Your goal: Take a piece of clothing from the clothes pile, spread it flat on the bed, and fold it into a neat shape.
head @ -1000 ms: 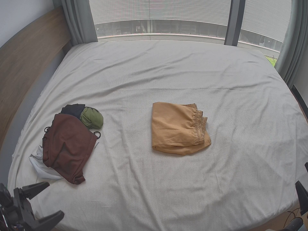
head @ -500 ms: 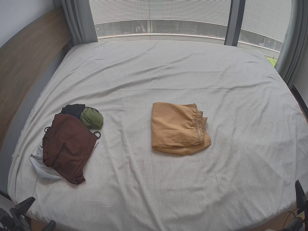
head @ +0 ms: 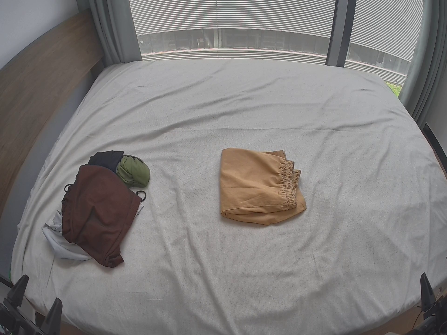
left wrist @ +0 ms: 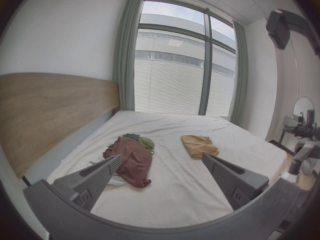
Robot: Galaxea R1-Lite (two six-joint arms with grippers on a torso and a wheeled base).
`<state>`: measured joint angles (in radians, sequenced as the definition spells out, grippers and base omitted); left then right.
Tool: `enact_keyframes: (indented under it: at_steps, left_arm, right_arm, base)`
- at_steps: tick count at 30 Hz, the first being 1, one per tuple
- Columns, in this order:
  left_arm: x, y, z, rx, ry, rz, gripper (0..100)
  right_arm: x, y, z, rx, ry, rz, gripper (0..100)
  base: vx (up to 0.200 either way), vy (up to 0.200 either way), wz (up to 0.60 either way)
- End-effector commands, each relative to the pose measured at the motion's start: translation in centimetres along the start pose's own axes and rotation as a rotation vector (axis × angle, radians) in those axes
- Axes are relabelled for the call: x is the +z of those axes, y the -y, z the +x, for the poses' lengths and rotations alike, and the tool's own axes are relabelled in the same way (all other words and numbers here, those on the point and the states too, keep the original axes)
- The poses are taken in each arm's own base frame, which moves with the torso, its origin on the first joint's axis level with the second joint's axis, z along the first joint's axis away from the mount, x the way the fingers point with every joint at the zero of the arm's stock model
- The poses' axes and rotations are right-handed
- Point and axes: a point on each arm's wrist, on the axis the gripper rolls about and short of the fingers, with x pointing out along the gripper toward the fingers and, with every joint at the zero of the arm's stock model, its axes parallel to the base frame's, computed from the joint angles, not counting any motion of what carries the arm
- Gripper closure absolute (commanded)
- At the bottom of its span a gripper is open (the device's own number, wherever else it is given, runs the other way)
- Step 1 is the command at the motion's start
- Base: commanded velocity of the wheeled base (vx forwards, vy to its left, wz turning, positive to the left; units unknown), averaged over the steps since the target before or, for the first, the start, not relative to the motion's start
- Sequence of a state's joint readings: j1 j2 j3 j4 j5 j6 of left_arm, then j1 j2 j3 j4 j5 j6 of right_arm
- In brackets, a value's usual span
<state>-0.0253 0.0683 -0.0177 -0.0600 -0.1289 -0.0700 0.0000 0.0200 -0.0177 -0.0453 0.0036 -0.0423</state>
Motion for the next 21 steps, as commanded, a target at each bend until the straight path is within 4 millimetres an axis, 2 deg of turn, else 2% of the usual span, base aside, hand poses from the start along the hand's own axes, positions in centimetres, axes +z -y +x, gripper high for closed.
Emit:
enact_keyframes:
  at_steps: [1,6,9,21]
  left_arm:
    - [-0.61,0.06,-0.21,0.047,0.023,0.046,0]
    - [-0.63,-0.11,-0.21,0.118,0.021,0.066,0]
    - [-1.31,-0.29,-0.29,0.181,-0.054,0.058,0]
    - [-1.25,-0.25,-0.41,0.158,-0.012,0.073,0]
  right_arm:
    - [-0.67,-0.01,-0.05,-0.016,-0.011,0.015,0]
    - [-1.05,-0.01,-0.06,-0.018,-0.048,0.036,0]
    - [-1.01,-0.01,-0.06,-0.018,-0.045,0.034,0]
    - [-1.03,-0.03,-0.06,-0.007,-0.046,0.038,0]
  base:
    - [0.000,0.000,0.00]
    - [0.000,0.000,0.00]
    - [0.000,0.000,0.00]
    - [0.000,0.000,0.00]
